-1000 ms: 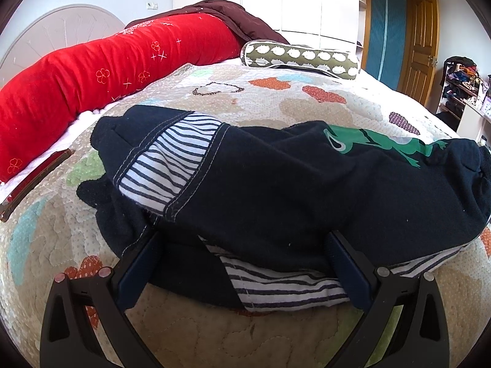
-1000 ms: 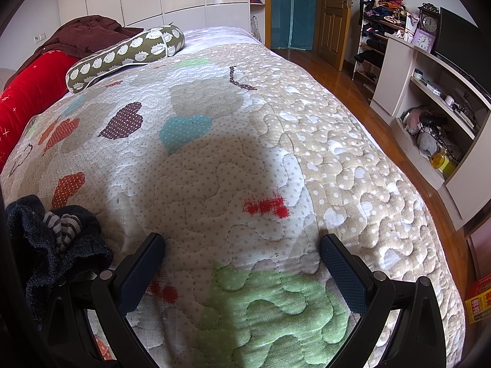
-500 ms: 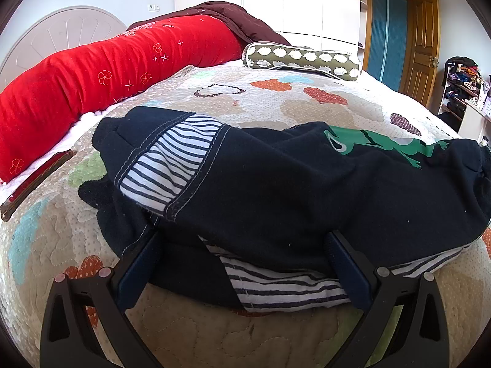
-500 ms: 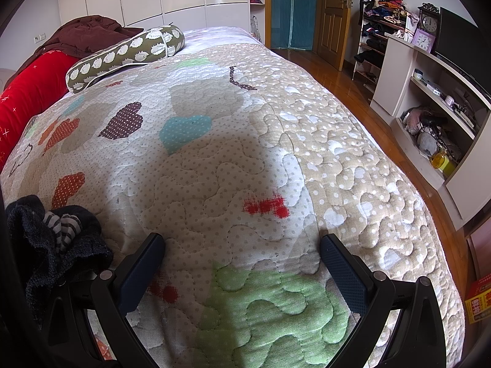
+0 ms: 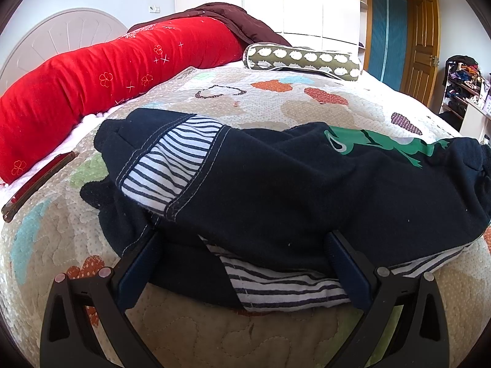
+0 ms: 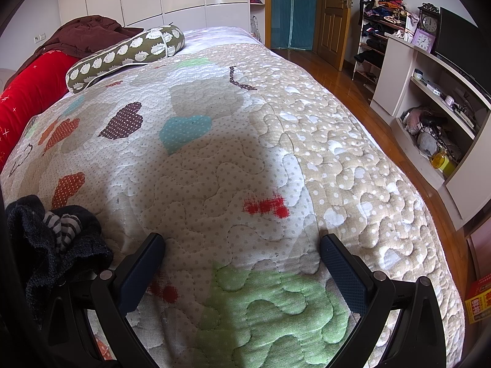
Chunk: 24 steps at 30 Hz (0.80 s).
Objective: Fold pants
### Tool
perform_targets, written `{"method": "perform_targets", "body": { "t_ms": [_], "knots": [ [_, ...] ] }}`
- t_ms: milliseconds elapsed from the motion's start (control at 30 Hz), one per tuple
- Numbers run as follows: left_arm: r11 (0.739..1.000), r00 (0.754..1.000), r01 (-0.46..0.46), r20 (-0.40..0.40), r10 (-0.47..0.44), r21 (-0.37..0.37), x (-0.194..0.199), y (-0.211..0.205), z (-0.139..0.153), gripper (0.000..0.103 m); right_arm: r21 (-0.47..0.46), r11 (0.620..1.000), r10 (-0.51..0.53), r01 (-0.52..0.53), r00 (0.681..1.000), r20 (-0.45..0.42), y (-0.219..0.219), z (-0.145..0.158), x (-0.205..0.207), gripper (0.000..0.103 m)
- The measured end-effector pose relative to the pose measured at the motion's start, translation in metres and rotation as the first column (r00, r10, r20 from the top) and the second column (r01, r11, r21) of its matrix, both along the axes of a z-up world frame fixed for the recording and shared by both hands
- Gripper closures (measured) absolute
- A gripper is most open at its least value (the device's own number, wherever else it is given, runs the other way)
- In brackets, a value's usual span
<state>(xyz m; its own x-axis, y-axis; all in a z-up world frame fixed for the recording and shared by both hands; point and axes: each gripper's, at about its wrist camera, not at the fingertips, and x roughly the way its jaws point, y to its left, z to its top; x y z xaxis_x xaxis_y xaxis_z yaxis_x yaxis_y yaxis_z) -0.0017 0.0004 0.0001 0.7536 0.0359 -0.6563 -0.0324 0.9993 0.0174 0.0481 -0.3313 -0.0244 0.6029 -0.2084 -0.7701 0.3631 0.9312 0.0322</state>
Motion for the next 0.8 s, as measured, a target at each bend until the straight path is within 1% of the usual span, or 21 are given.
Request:
{"method": "perform_targets", "body": {
  "t_ms": [800],
  "knots": [
    [1.0,1.0,-0.006,0.003,0.006,0.01,-0.004,-0.0019,-0.0016,0.0,-0.003,1.0,0.0,0.0,1.0,-0.002,0.0016,0.0003,-0.0002,0.0]
  ]
}}
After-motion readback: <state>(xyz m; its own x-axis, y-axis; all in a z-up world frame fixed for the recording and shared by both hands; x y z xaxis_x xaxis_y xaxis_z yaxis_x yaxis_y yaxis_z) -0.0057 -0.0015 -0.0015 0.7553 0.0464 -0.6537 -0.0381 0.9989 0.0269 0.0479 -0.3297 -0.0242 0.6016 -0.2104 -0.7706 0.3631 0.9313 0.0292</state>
